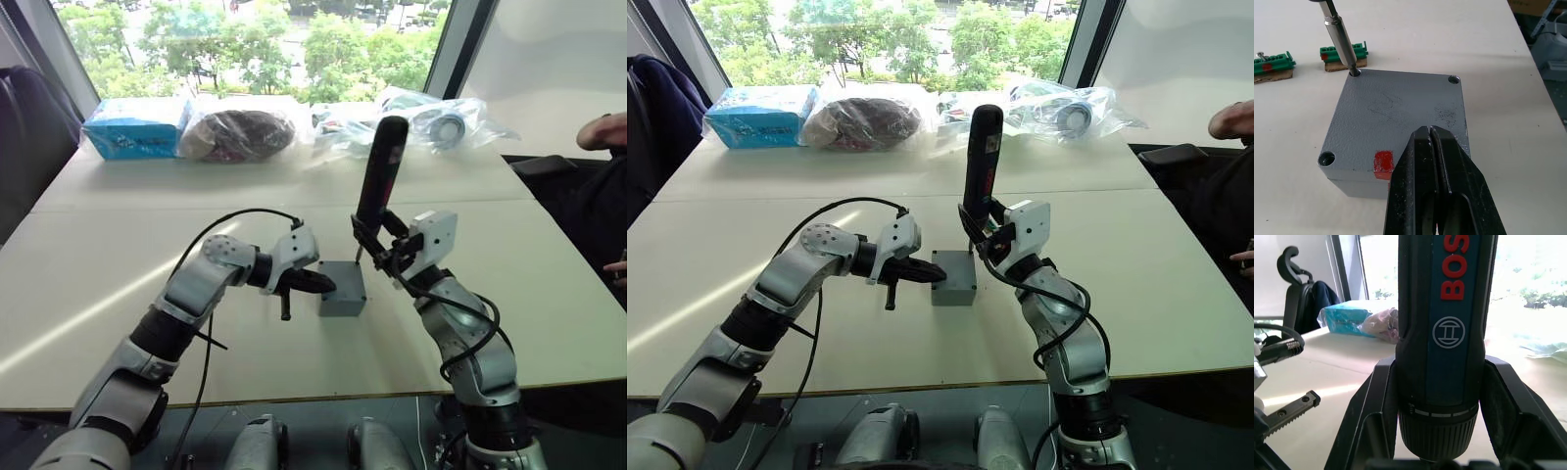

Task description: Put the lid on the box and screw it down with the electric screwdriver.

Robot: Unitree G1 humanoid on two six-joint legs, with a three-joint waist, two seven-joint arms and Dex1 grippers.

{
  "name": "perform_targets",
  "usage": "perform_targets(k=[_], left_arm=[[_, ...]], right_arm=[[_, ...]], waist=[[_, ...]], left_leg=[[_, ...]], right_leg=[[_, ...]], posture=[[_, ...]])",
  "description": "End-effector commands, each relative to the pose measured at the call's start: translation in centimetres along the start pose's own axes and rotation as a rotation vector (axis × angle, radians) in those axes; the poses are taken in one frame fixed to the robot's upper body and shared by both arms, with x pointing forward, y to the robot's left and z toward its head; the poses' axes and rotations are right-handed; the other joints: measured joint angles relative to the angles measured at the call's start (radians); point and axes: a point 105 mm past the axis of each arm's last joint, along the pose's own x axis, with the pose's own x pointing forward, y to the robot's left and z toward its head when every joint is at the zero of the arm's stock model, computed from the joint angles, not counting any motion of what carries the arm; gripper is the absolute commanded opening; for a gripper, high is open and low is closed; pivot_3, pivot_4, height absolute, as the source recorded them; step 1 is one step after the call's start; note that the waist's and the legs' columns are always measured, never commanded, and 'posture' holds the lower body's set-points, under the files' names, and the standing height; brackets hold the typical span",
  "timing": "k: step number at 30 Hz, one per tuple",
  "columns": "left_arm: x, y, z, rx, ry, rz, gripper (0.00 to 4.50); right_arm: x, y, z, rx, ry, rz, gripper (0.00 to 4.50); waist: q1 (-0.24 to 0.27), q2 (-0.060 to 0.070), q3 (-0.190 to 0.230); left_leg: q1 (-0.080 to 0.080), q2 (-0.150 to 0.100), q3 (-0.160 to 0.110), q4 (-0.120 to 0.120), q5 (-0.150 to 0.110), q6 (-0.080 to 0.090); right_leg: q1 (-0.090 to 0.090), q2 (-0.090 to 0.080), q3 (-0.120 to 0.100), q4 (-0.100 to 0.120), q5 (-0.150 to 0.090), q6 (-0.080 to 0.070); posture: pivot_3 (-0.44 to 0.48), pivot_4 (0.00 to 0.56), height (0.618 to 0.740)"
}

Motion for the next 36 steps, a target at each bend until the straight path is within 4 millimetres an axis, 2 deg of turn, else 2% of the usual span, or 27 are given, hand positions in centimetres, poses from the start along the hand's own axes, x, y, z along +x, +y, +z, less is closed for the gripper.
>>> perform_targets(k=[1, 9, 15, 21, 24, 36], left_arm=[[0.3, -0.3, -1.5, -0.013, 0.06, -0.008, 0.0], [0.2, -0.5, -1.9, -0.018, 0.072, -0.014, 0.0], [0.1, -0.8, -2.1, -0.027, 0.076, -0.019, 0.0], [0.0, -0.9, -2.2, -0.031, 0.081, -0.018, 0.0], [0.0, -0.9, -2.3, -0.032, 0.083, -0.019, 0.0], [0.2, -1.0, -2.3, -0.034, 0.079, -0.018, 0.0]], right_arm=[[-2.2, -1.0, -6.9, 0.046, 0.282, -0.059, 1.75], [-2.7, -1.3, -8.7, 0.152, 0.33, -0.138, 1.75], [-3.6, 0.0, -10.2, -0.029, 0.394, -0.046, 1.75], [-3.8, 0.2, -10.9, 0.059, 0.446, -0.047, 1.75], [-3.8, 0.3, -11.0, 0.102, 0.45, -0.054, 1.75], [-3.8, 0.1, -10.8, 0.074, 0.439, -0.045, 1.75]], waist=[[-0.001, 0.0, 0.0], [-0.001, 0.0, -0.006], [-0.003, 0.0, -0.018], [-0.001, -0.002, -0.021], [-0.002, -0.003, -0.023], [-0.003, -0.003, -0.023]], left_leg=[[0.0, 0.0, 0.0, 0.0, 0.0, 0.0], [0.001, 0.0, 0.0, -0.006, 0.0, 0.0], [0.003, 0.0, 0.001, -0.015, 0.0, 0.0], [0.002, 0.0, 0.001, -0.015, 0.0, 0.0], [0.003, 0.0, 0.001, -0.016, 0.0, 0.0], [0.004, 0.0, 0.001, -0.018, 0.0, 0.0]], right_leg=[[0.0, 0.0, 0.0, 0.0, 0.0, 0.0], [0.0, 0.0, 0.0, -0.004, 0.0, 0.0], [0.0, 0.0, -0.001, -0.014, 0.002, -0.003], [0.001, -0.001, -0.002, -0.015, 0.002, -0.003], [0.001, -0.001, -0.002, -0.016, 0.002, -0.003], [0.001, -0.001, -0.002, -0.017, 0.002, -0.003]], posture=[[0.0, 0.15, 0.74], [0.0, 0.15, 0.74], [0.0, 0.15, 0.74], [0.0, 0.15, 0.74], [0.0, 0.15, 0.74], [0.0, 0.15, 0.74]])
